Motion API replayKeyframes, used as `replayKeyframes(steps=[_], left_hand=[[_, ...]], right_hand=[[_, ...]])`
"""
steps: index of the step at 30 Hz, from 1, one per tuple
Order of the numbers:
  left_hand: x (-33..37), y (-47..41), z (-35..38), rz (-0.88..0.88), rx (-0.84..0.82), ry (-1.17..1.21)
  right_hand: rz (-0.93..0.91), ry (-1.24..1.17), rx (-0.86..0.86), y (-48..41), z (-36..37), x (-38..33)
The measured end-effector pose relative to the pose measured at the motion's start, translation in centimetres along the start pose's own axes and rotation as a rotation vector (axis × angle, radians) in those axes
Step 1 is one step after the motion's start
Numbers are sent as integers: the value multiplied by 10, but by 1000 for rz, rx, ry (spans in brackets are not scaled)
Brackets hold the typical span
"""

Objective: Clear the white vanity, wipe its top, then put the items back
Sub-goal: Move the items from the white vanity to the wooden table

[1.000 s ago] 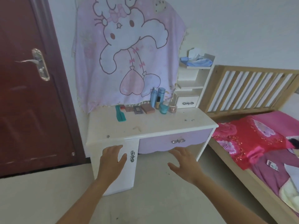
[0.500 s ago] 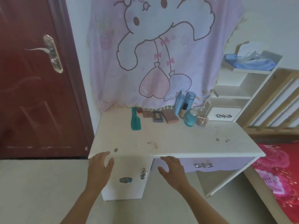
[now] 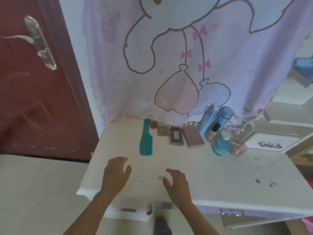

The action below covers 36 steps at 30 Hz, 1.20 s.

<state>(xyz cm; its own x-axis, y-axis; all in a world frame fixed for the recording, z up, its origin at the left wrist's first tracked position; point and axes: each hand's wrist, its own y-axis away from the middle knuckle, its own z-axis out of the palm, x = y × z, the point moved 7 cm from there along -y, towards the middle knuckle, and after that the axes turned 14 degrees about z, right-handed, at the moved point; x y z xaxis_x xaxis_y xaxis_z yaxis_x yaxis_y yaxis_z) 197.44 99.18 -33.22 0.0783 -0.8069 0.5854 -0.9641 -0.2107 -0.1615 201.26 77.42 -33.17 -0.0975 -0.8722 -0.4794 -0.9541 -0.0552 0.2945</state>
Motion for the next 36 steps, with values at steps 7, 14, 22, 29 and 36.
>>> replayKeyframes(steps=[7,14,22,29,36], left_hand=[[-22,-54,43,-264,-14,-81],[-30,-55,64,-408,-124,-274],[-33,-56,66,-459,-173,-289],[-30,-70,60,-519,-120,-232],[8,-113,93,-379,-66,-192]], right_hand=[[-153,144,-175,-84,-2,-25],[-225,189,-284,-140,17,-62],[-35,341,-196,-162,50,-99],[58,427,-161,-176,45,-92],[-37,331,-306,-180,13,-64]])
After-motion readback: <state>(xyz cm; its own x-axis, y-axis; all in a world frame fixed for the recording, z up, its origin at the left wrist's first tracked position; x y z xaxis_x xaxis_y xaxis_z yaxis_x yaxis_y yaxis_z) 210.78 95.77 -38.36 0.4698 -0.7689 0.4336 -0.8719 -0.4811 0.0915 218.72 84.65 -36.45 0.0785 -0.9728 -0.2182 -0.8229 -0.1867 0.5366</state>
